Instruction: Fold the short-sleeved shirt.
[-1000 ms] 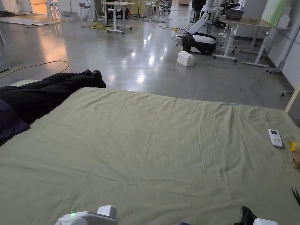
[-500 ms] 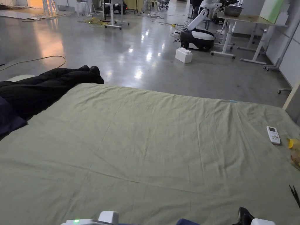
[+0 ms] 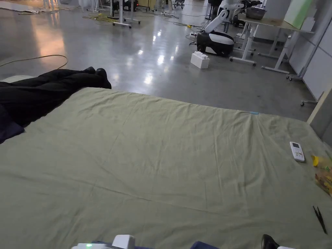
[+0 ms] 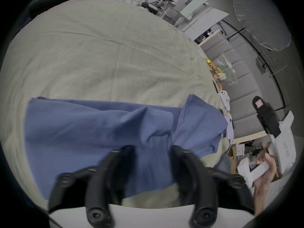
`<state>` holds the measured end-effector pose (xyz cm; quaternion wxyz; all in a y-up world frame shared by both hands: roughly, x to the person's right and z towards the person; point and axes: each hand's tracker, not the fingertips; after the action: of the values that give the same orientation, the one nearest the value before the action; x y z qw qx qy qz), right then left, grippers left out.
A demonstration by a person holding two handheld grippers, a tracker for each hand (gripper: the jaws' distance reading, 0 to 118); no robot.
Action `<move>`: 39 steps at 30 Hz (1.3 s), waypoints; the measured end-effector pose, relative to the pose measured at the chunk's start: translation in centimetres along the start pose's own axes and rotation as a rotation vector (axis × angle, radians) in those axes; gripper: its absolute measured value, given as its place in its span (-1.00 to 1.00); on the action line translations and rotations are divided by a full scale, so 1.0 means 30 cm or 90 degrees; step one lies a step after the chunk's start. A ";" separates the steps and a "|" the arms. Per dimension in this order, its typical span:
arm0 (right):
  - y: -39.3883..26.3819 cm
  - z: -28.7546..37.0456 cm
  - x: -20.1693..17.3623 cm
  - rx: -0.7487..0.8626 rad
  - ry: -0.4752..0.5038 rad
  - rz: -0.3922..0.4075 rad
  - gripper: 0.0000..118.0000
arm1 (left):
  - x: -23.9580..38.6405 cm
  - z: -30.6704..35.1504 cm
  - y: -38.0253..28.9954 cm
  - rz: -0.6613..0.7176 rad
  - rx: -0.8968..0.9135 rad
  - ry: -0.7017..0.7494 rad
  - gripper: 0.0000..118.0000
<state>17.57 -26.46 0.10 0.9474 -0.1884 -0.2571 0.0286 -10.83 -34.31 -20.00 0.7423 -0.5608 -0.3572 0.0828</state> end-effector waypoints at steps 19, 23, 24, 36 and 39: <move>0.064 -0.009 -0.092 0.038 0.029 -0.002 -0.99 | -0.542 0.191 -0.054 0.088 0.088 -0.084 0.64; 0.063 -0.012 -0.101 0.034 0.028 0.004 -0.99 | -0.523 0.167 -0.040 0.105 0.110 -0.141 0.63; 0.064 -0.012 -0.103 0.033 0.028 0.006 -0.99 | -0.518 0.150 -0.035 0.107 0.099 -0.164 0.63; 0.067 0.012 -0.123 0.028 0.021 0.023 -0.99 | -0.534 0.118 -0.024 0.130 0.069 -0.155 -0.69; 0.060 0.016 -0.132 0.024 0.024 0.022 -0.99 | -0.618 0.051 -0.038 0.126 0.082 -0.167 -0.73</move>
<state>13.98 -25.23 -2.06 0.9547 -0.1755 -0.2356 0.0465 -25.64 -43.25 -26.91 0.7117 -0.5291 -0.3883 0.2505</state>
